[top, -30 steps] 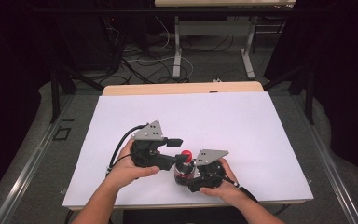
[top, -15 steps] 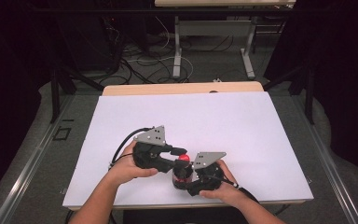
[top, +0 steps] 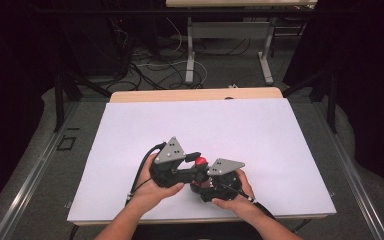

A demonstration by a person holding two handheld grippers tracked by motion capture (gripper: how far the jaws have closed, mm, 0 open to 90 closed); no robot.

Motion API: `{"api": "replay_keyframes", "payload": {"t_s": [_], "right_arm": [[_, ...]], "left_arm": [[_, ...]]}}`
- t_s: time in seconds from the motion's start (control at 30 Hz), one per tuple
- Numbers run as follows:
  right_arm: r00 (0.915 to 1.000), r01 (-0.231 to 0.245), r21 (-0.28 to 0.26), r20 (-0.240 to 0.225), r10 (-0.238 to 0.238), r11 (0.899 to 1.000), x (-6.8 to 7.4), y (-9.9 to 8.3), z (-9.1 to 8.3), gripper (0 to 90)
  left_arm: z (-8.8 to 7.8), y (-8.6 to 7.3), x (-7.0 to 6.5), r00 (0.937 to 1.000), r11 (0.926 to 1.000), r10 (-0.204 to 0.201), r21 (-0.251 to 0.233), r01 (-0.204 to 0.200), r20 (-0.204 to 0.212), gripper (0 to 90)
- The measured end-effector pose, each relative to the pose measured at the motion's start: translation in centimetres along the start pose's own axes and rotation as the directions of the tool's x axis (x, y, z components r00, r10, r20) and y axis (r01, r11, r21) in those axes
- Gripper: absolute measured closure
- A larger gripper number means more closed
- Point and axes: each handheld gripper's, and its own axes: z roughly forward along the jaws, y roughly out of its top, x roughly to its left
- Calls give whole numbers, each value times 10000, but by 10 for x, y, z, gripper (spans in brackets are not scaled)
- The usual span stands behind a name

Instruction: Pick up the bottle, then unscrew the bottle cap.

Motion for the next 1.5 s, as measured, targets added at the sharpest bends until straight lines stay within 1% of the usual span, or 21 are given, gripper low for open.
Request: {"api": "replay_keyframes", "payload": {"t_s": [0.03,0.1,0.17,0.33,0.53,0.63,0.77,0.87,0.9,0.93,0.97,1.0,1.03,1.07,1.1,1.13,1.2,1.23,1.27,1.37,1.5], "right_arm": [[10000,0,0,0,0,10000,0,0,0,289],[9987,-246,-195,448,255,9995,-1,0,2,289],[9975,-388,-120,584,395,9992,-1,0,1,289],[9972,-537,-4,528,537,9986,-5,-2,1,289],[9975,-590,-12,379,590,9983,-8,-2,0,289],[9987,-501,-112,77,502,9987,-9,-1,0,288],[9987,-357,8,-350,357,9994,-8,-1,0,288],[9979,-255,-2,-594,254,9997,-8,-1,1,288],[9979,-255,-2,-594,254,9997,-8,-1,1,288],[9972,-118,53,-741,122,9999,-6,-1,2,288],[9972,-118,53,-741,122,9999,-6,-1,2,288],[9962,8,-3,-868,-8,10000,-4,-1,2,288],[9962,8,-3,-868,-8,10000,-4,-1,2,288],[9949,135,177,-1003,-117,9998,-5,0,1,289],[9932,210,-25,-1148,-211,9998,-3,0,2,288],[9921,304,-22,-1217,-304,9995,-2,1,1,288],[9889,449,-136,-1415,-464,9989,-1,1,1,288],[9863,529,-49,-1561,-530,9986,0,2,0,288],[9851,566,-123,-1622,-579,9983,0,2,1,289],[9832,615,0,-1719,-606,9981,2,1,1,289],[9775,847,0,-1938,-831,9964,4,1,2,288]], "left_arm": [[0,0,0,10000,10000,0,0,0,0,614],[3,-1,-7,9973,9992,-358,-214,345,-647,614],[8,-1,-15,9892,9977,-576,-422,523,-1346,614],[13,0,-18,9811,9952,-909,-506,834,-1711,614],[12,2,-13,9887,9963,-818,-375,777,-1254,602],[7,4,-5,9918,9957,-814,-514,766,-985,513],[-4,8,6,9983,9974,-579,-432,575,-67,461],[-10,12,17,9969,9997,-153,-159,165,775,436],[-10,12,17,9969,9997,-153,-159,165,775,437],[-12,12,23,9856,9999,126,52,-136,1689,435],[-12,12,23,9856,9999,126,52,-136,1689,426],[-12,14,30,9669,9982,371,362,-477,2523,424],[-12,14,30,9669,9982,371,362,-477,2523,424],[-12,14,34,9514,9975,457,378,-600,3045,424],[-11,13,41,9287,9962,525,453,-742,3671,424],[-11,13,41,9287,9962,525,453,-742,3671,428],[-10,12,48,9118,9951,618,453,-876,4059,455],[-8,11,52,8942,9932,766,456,-1075,4410,473],[-8,11,52,8942,9932,766,456,-1075,4410,489],[-5,8,54,8755,9909,837,531,-1236,4760,541],[-2,6,54,8635,9902,806,593,-1266,4979,594]]}}
